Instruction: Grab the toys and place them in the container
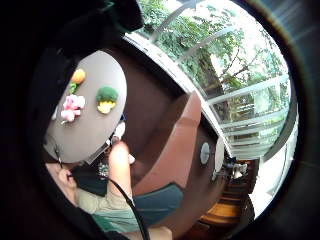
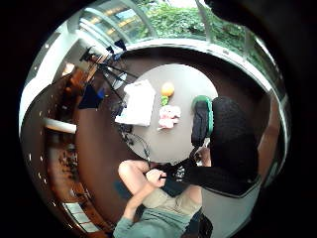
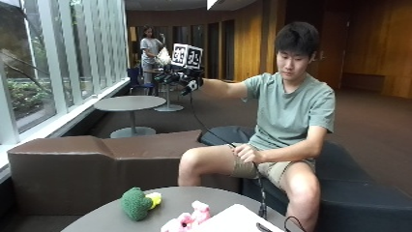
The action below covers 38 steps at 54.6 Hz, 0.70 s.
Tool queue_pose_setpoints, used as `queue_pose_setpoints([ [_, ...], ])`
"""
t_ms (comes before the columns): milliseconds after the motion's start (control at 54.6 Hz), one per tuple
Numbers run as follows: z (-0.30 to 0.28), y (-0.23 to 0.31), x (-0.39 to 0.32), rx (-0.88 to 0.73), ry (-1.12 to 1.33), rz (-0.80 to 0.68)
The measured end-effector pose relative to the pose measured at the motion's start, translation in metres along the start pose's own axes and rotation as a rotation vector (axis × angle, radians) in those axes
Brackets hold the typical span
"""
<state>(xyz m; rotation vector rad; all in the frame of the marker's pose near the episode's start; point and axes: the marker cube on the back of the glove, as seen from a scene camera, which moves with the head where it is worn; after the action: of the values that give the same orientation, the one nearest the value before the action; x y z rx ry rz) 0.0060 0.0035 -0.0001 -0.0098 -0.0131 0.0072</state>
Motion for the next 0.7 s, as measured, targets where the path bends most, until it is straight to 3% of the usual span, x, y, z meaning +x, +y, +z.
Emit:
queue_pose_setpoints([
  [293,-0.009,-0.035,0.029,-0.054,-0.142,0.083],
  [513,0.014,-0.078,0.009,-0.041,0.079,0.019],
  [696,0.048,-0.106,0.007,-0.1,0.1,0.058],
])
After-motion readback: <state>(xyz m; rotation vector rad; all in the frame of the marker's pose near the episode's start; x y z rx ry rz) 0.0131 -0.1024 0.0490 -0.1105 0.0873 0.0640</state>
